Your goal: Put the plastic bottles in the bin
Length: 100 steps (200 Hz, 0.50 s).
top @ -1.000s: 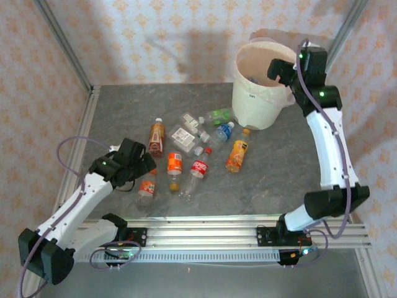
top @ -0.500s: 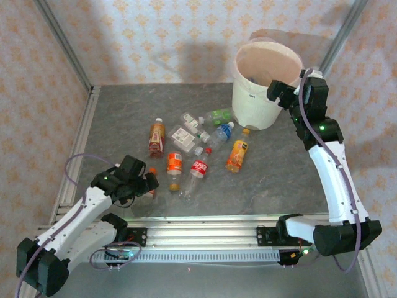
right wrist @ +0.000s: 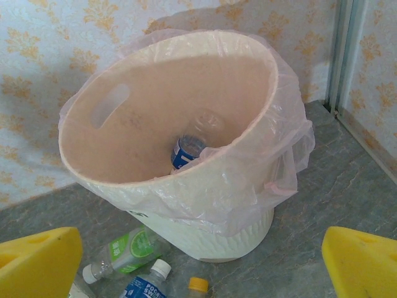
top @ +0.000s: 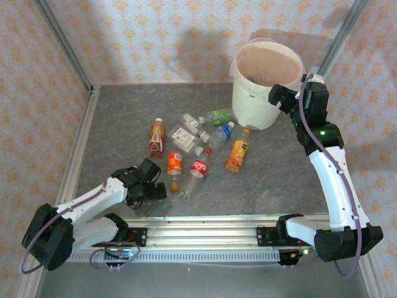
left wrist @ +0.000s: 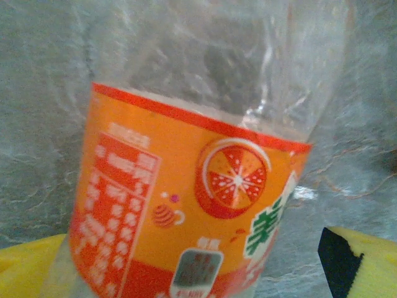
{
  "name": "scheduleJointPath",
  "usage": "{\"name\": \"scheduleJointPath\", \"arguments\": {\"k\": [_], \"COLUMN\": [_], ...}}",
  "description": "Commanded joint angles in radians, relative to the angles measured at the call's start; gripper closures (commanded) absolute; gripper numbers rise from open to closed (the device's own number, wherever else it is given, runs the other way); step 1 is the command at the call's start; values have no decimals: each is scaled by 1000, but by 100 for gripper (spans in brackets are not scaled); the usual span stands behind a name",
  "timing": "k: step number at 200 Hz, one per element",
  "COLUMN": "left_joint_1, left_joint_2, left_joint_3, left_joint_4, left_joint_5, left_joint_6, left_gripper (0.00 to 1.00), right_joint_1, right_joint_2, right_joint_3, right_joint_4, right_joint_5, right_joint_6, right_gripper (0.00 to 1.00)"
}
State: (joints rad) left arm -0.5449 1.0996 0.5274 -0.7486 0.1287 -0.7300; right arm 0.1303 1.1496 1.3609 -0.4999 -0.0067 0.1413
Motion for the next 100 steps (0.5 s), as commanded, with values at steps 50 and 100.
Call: {"name": "scheduleJointPath", "arguments": {"k": [50, 100], "left_joint_1": [-17, -16], "left_joint_2": [-78, -222], "left_joint_3": [-108, -99], "left_joint_4": [135, 142], "left_joint_5": [-34, -24], "left_joint_6": [50, 8], "left_gripper": [38, 49], "right_joint_1": [5, 15], "right_joint_2": [-35, -46], "right_joint_3": [-4, -48], "right_joint_4": [30, 81], "right_joint_5": [-71, -251], "right_joint_6": [-17, 1], "right_gripper": [1, 1]}}
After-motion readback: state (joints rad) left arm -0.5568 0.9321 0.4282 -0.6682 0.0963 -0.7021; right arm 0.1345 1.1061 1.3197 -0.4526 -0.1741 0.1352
